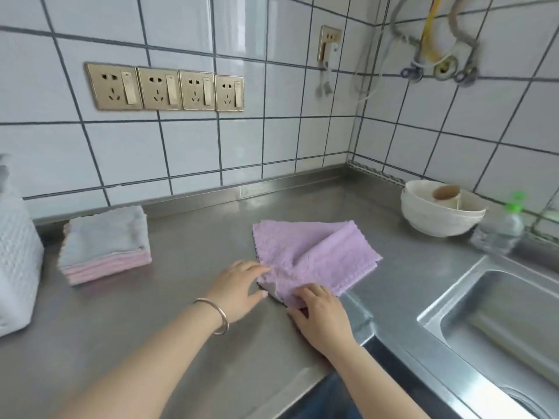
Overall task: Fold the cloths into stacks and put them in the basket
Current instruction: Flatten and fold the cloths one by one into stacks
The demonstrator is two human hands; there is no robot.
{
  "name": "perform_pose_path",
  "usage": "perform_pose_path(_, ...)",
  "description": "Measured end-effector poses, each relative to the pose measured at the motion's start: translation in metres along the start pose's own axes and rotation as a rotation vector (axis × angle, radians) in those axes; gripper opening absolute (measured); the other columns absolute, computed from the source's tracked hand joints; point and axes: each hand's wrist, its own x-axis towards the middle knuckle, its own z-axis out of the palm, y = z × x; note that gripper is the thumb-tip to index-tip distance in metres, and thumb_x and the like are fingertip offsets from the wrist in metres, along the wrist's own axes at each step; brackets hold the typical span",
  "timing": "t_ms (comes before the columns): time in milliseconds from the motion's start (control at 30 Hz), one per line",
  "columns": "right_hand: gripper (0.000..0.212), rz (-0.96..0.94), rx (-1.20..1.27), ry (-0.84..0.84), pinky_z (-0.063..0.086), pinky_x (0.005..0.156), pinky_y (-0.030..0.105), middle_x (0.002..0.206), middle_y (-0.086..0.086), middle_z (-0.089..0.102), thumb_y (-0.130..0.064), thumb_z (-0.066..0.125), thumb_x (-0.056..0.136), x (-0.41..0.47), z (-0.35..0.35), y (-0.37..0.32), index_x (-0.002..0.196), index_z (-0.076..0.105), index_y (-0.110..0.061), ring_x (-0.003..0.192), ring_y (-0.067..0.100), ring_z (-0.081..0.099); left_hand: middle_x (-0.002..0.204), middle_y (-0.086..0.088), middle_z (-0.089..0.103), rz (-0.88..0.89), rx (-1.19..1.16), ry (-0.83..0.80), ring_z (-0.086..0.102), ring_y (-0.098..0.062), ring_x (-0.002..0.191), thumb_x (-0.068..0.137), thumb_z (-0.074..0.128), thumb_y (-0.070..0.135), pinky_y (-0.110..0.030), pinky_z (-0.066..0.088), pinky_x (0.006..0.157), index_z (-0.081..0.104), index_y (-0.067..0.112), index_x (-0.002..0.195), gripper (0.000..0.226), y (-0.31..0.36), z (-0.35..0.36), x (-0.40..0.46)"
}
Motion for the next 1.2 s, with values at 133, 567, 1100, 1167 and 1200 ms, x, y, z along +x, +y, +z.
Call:
perform_pose_path(133, 0.019, -0.067, 0.008, 0.059, 0.046, 0.065, 0.035, 0.089, -0.001, 0.067, -0.03, 0.055, 0.083, 0.005, -0.003, 0.012, 0.087, 0.069, -0.018, 0.087, 0.024, 0.062, 0.134, 0.007, 0.052, 0.042, 0.119, -0.003, 0.042, -0.014, 0.128, 0.085, 0.056, 0.038, -0.03, 0.032, 0.103, 0.053, 0.03, 0.125, 0.041, 0.026, 0.029, 0.008)
perform_pose_path(567, 0.015, 0.269, 0.47, 0.052, 0.034, 0.06, 0.033, 0.069, -0.002, 0.051, -0.01, 0.035, 0.093, 0.034, -0.031, 0.033, 0.083, 0.045, -0.014, 0.069, 0.024, 0.044, 0.108, 0.003, 0.06, -0.2, 0.084, 0.098, 0.06, -0.021, 0.098, 0.086, 0.053, 0.037, -0.03, 0.044, 0.076, 0.061, 0.021, 0.092, 0.018, 0.05, 0.036, 0.011)
perform_pose_path(1100, 0.011, -0.058, 0.041, 0.29, 0.045, 0.058, 0.035, 0.075, 0.002, 0.066, -0.001, 0.069, 0.074, 0.075, -0.054, 0.079, 0.08, 0.067, -0.01, 0.077, 0.03, 0.062, 0.086, 0.001, 0.072, -0.192, -0.448, 0.428, 0.068, -0.019, 0.083, 0.089, 0.049, 0.015, -0.032, 0.054, 0.076, 0.062, 0.025, 0.091, 0.016, 0.07, -0.008, 0.069)
perform_pose_path(1167, 0.016, -0.078, -0.083, 0.413, 0.046, 0.055, 0.036, 0.07, 0.003, 0.067, 0.003, 0.072, 0.07, 0.095, -0.079, 0.088, 0.075, 0.066, -0.011, 0.068, 0.031, 0.061, 0.083, -0.002, 0.072, -0.179, -0.556, 0.498, 0.071, -0.02, 0.077, 0.089, 0.05, 0.014, -0.038, 0.057, 0.074, 0.061, 0.026, 0.085, 0.017, 0.063, -0.026, 0.072)
perform_pose_path(1200, 0.018, -0.089, -0.126, 0.463, 0.045, 0.056, 0.035, 0.07, 0.002, 0.067, 0.003, 0.072, 0.069, 0.106, -0.093, 0.089, 0.075, 0.066, -0.012, 0.067, 0.031, 0.06, 0.083, -0.003, 0.072, -0.173, -0.599, 0.535, 0.072, -0.019, 0.075, 0.09, 0.05, 0.012, -0.04, 0.058, 0.073, 0.06, 0.024, 0.082, 0.017, 0.06, -0.038, 0.074)
